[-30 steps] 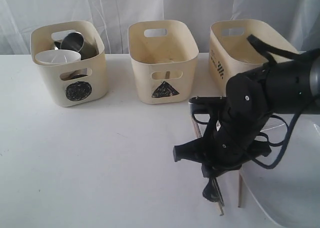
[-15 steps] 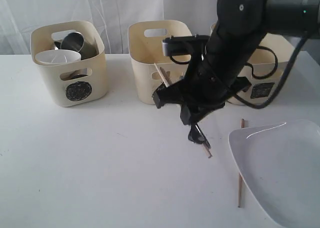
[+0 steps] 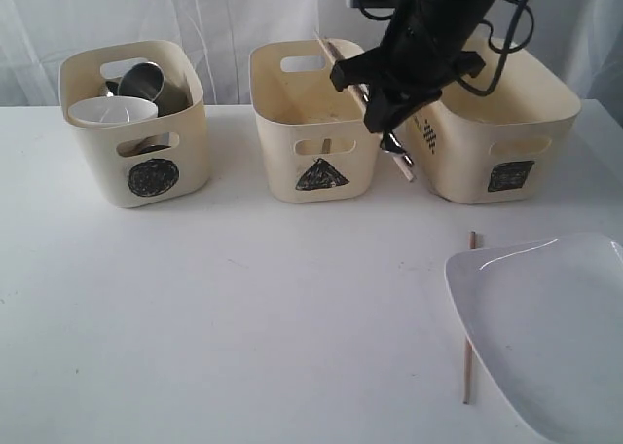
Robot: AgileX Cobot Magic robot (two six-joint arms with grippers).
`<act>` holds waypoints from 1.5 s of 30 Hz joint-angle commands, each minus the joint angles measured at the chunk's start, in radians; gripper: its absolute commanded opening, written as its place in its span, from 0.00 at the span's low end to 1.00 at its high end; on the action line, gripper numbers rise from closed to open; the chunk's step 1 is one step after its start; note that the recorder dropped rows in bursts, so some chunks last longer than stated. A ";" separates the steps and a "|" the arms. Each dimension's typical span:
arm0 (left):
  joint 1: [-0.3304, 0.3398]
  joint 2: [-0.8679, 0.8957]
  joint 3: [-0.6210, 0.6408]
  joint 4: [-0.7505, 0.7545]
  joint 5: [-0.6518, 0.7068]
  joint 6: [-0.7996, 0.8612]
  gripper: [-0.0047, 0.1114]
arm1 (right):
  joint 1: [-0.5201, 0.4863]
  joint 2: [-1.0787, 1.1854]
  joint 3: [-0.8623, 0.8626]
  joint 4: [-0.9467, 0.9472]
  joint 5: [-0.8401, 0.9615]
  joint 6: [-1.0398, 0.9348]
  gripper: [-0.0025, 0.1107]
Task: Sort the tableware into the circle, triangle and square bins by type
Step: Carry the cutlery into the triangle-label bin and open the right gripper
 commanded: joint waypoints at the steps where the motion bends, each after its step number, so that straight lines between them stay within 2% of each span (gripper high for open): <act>1: 0.000 -0.005 0.004 -0.003 0.007 0.001 0.04 | -0.010 0.093 -0.194 0.016 -0.020 -0.041 0.02; 5: 0.000 -0.005 0.004 -0.003 0.007 0.001 0.04 | -0.044 0.225 -0.391 0.023 -0.059 -0.035 0.02; 8: 0.000 -0.005 0.004 -0.003 0.007 0.001 0.04 | -0.060 0.277 -0.454 0.062 -0.139 -0.033 0.02; 17: 0.000 -0.005 0.004 -0.003 0.007 0.001 0.04 | -0.059 0.406 -0.505 0.194 -0.543 -0.036 0.02; 20: 0.000 -0.005 0.004 -0.003 0.007 0.001 0.04 | -0.058 0.429 -0.508 0.194 -0.609 -0.047 0.02; 24: 0.000 -0.005 0.004 -0.003 0.007 0.001 0.04 | -0.049 0.431 -0.510 0.197 -0.544 -0.108 0.05; 31: 0.000 -0.005 0.004 -0.003 0.007 0.001 0.04 | -0.042 0.431 -0.510 0.197 -0.438 -0.200 0.32; 34: 0.000 -0.005 0.004 -0.003 0.007 0.001 0.04 | -0.042 0.414 -0.510 0.197 -0.424 -0.191 0.37; 38: 0.000 -0.005 0.004 -0.003 0.007 0.001 0.04 | -0.044 0.359 -0.510 0.188 -0.363 -0.191 0.37; 40: 0.000 -0.005 0.004 -0.003 0.007 0.001 0.04 | -0.047 0.296 -0.510 0.177 -0.229 -0.189 0.37; 41: 0.000 -0.005 0.004 -0.003 0.007 0.001 0.04 | -0.047 0.244 -0.510 0.135 -0.080 -0.182 0.36; 42: 0.000 -0.005 0.004 -0.003 0.007 0.001 0.04 | -0.047 0.222 -0.510 0.108 0.000 -0.170 0.34; 45: 0.000 -0.005 0.004 -0.003 0.004 0.001 0.04 | -0.047 0.111 -0.403 -0.044 0.000 0.046 0.20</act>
